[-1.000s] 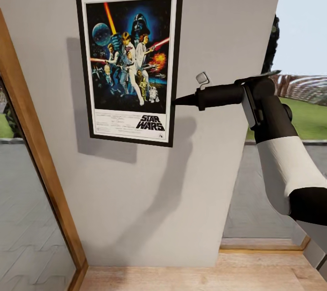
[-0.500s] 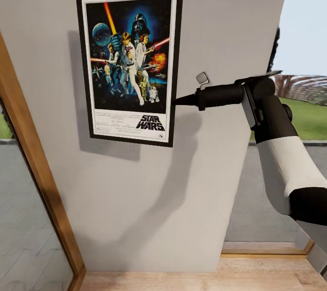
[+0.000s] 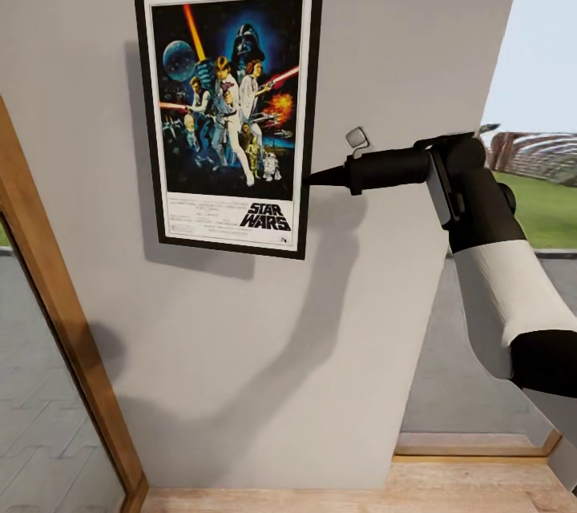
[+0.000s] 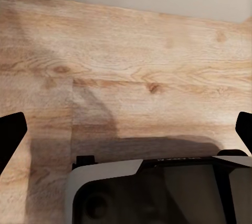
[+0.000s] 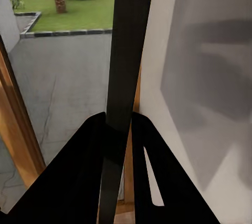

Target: Pick up the poster from the kitchen countertop and hang it on one of the wall nails in the kitchen.

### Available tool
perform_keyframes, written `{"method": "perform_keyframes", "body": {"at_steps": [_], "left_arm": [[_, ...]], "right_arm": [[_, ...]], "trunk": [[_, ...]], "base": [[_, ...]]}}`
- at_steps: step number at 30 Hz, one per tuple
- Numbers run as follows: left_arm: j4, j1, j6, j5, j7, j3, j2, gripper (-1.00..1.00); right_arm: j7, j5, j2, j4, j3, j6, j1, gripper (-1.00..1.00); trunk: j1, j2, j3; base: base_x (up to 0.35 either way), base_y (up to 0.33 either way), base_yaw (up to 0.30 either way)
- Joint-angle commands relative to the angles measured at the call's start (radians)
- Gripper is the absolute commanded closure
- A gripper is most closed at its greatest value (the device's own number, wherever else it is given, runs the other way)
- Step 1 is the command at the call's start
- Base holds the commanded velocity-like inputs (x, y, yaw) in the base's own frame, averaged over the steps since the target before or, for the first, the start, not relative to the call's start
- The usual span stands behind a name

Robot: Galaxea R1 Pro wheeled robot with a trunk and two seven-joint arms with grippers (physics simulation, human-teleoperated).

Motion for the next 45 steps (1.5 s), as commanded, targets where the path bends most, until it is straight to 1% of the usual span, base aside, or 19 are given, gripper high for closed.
{"method": "perform_keyframes", "body": {"at_steps": [1, 13, 24, 45], "left_arm": [[-0.001, 0.0, 0.002, 0.005, -0.007, 0.003, 0.0, -1.0], [-0.001, 0.0, 0.002, 0.005, -0.007, 0.003, 0.0, -1.0], [-0.001, 0.0, 0.002, 0.005, -0.007, 0.003, 0.0, -1.0], [-0.001, 0.0, 0.002, 0.005, -0.007, 0.003, 0.0, -1.0]], "right_arm": [[0.005, 0.0, -0.001, 0.0, 0.001, 0.013, 0.0, 1.0], [0.005, 0.001, -0.001, 0.001, 0.001, 0.013, 0.0, 1.0], [0.005, 0.001, -0.001, 0.001, 0.001, 0.013, 0.0, 1.0], [0.004, 0.001, -0.001, 0.001, 0.001, 0.013, 0.0, 1.0]], "trunk": [[0.0, -0.001, 0.0], [0.0, -0.001, 0.0], [0.0, -0.001, 0.0], [0.0, -0.001, 0.0]], "base": [[0.004, 0.0, 0.0], [0.004, 0.0, 0.0], [0.132, 0.0, 0.0], [0.005, 0.0, 0.0]]}}
